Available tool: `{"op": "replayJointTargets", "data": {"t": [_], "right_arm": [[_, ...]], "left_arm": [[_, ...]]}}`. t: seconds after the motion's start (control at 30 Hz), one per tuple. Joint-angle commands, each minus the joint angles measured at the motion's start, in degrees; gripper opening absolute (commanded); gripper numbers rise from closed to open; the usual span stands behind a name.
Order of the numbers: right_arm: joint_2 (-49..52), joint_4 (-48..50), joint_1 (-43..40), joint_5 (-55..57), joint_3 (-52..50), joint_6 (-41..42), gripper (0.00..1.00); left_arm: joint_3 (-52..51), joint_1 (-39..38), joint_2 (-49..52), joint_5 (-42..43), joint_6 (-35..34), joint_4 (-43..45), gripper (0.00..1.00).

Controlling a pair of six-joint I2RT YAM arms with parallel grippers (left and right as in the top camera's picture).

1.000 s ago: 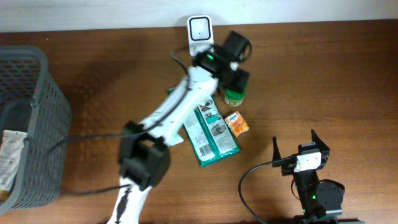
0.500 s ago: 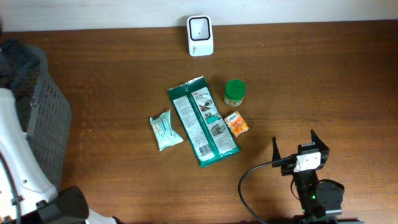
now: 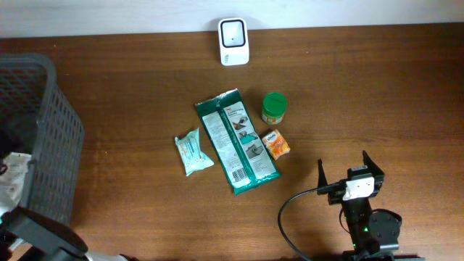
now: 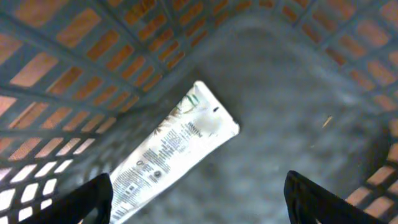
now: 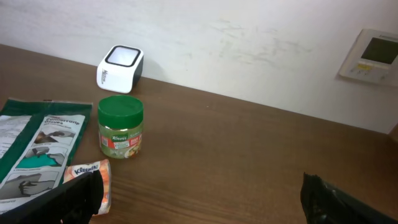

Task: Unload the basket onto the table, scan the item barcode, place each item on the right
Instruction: 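Reach the left gripper into the basket and grasp the white Pantene tube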

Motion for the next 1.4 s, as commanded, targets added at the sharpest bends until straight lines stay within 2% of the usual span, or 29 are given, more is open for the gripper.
{"op": "replayJointTargets", "data": {"t": [0.0, 0.13, 0.17, 0.3, 0.5, 0.57, 0.77, 0.87, 0.93, 1.03, 1.07, 1.23, 1.37], "right_arm": [[-0.33, -0.31, 0.31, -0.50, -0.26, 0.04, 0.98], [-0.33, -0.33, 0.31, -0.50, -0.26, 0.04, 0.98], [-0.33, -0.31, 0.31, -0.50, -0.26, 0.04, 0.98], [-0.33, -0.33, 0.31, -0.50, -0.26, 0.04, 0.98], [-0.33, -0.31, 0.31, -0.50, -0.26, 0.04, 0.98], [-0.33, -0.31, 0.31, -0.50, -0.26, 0.04, 0.98], [-0.33, -0.33, 0.31, -0.50, -0.26, 0.04, 0.98], [-0.33, -0.33, 0.31, -0.50, -0.26, 0.04, 0.98], [-0.33, -0.31, 0.31, -0.50, -0.26, 0.04, 0.98], [-0.33, -0.31, 0.31, -0.50, -0.26, 0.04, 0.98], [-0.33, -0.31, 0.31, -0.50, -0.26, 0.04, 0.99], [-0.33, -0.31, 0.31, -0.50, -0.26, 0.04, 0.98], [-0.33, -0.33, 0.31, -0.50, -0.26, 0.04, 0.98]], "left_arm": [[-6.43, 1.46, -0.20, 2.49, 14.14, 5.81, 0.86], [-14.80, 1.92, 0.87, 1.95, 27.58, 11.82, 0.86], [-15.80, 1.92, 1.05, 1.95, 29.11, 12.44, 0.85], [-17.55, 3.17, 1.38, -0.50, 29.49, 17.33, 0.85], [-17.55, 7.85, 5.14, -1.25, 29.86, 18.18, 0.83], [-17.55, 9.01, 6.23, -1.01, 29.81, 18.16, 0.76], [-17.57, 9.09, 8.90, 1.92, 29.79, 17.03, 0.65], [-17.55, 9.09, 9.18, 5.09, 29.79, 16.70, 0.49], [-17.55, 8.92, 9.18, 5.11, 29.79, 16.72, 0.35], [-17.40, 8.11, 9.18, 5.07, 29.79, 17.11, 0.08], [-17.22, 7.74, 9.18, 5.07, 29.79, 17.09, 0.02], [-14.67, 1.99, 7.04, 5.03, 29.79, 16.61, 0.00], [-11.04, -3.85, 0.44, 5.03, 29.77, 16.65, 0.00]]}}
